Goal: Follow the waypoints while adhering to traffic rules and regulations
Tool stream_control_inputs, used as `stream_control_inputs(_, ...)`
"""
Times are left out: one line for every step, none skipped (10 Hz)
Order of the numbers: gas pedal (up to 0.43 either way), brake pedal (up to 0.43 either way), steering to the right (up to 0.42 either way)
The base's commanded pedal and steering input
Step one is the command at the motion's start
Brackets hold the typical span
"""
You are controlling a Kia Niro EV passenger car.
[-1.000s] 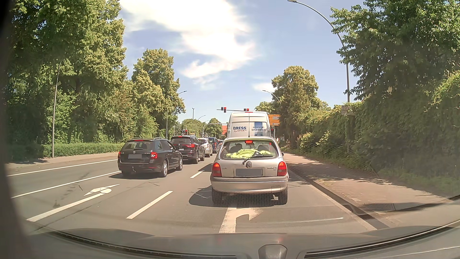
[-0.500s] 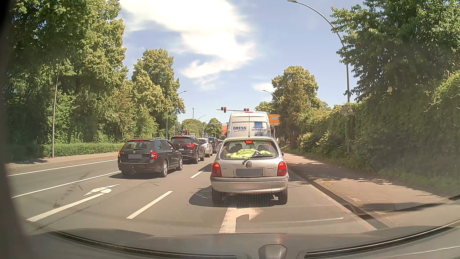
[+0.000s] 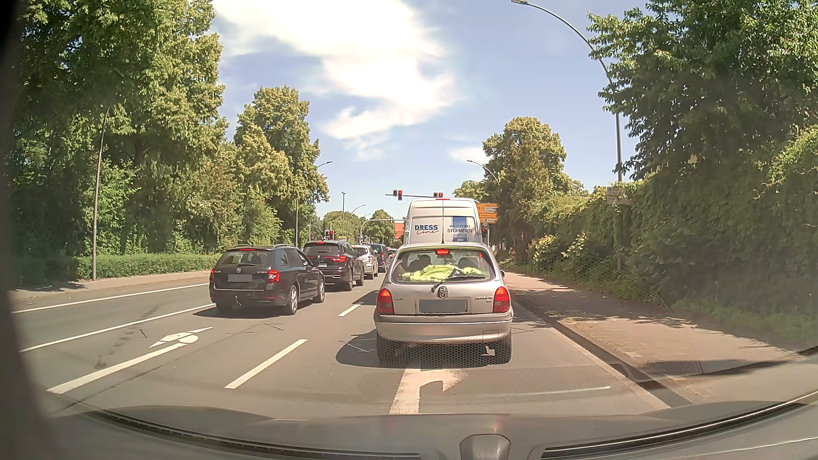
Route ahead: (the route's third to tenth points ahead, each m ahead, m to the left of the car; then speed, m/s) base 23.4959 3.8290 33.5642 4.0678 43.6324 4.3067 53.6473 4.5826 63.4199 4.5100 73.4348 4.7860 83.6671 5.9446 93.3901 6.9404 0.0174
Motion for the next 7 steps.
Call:
stream_control_inputs(0.0,0.207,0.008)
stream_control_inputs(0.0,0.201,0.008)
stream_control_inputs(0.0,0.207,0.008)
stream_control_inputs(0.0,0.207,0.008)
stream_control_inputs(0.0,0.207,0.008)
stream_control_inputs(0.0,0.207,0.008)
stream_control_inputs(0.0,0.207,0.008)
